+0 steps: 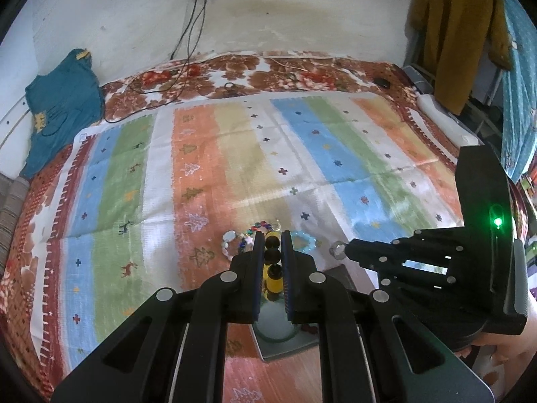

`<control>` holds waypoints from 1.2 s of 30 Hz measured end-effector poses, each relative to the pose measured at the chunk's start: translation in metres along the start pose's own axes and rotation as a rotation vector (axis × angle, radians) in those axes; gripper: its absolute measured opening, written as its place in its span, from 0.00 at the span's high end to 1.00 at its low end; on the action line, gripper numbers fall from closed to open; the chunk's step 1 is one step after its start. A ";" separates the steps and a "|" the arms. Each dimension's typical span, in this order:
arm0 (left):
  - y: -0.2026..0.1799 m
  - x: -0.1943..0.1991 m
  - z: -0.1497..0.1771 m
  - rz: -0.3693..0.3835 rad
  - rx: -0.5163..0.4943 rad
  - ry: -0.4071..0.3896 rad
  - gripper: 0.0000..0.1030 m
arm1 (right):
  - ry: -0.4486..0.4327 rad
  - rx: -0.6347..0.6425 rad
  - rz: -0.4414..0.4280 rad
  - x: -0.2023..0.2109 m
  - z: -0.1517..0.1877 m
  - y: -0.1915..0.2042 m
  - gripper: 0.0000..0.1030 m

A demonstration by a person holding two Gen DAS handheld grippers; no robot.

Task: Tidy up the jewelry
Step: 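Lower the yellow-and-black bracelet into the tin and open the left gripper while the right opens above it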

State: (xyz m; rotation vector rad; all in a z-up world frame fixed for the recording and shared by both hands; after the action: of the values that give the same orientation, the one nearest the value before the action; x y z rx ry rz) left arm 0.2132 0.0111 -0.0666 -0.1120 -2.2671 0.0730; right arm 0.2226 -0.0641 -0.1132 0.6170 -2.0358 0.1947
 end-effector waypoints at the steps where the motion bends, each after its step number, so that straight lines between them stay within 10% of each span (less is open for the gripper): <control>1: -0.001 0.001 0.001 0.002 0.001 0.000 0.91 | 0.000 -0.001 -0.001 0.000 0.001 0.000 0.97; 22: 0.002 0.005 0.032 -0.002 0.065 0.055 0.88 | 0.058 0.030 0.001 0.007 0.036 0.016 0.97; 25: 0.013 0.003 0.033 -0.018 0.093 0.057 0.88 | 0.052 0.009 0.013 0.007 0.036 0.008 0.57; 36: 0.034 -0.011 0.032 -0.069 0.131 0.075 0.70 | 0.062 -0.029 0.019 0.001 0.031 -0.004 0.54</control>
State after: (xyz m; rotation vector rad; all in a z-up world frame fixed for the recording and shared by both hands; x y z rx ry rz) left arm 0.1976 0.0435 -0.0983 0.0325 -2.1822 0.1779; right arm 0.2005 -0.0794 -0.1292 0.5675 -1.9817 0.1926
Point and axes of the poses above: each gripper's, at about its wrist camera, not at the fingertips, and x roughly against the way its jaws point, y to its left, z to its underside, the point moved 9 cm from there along -x, roughly the way its jaws point
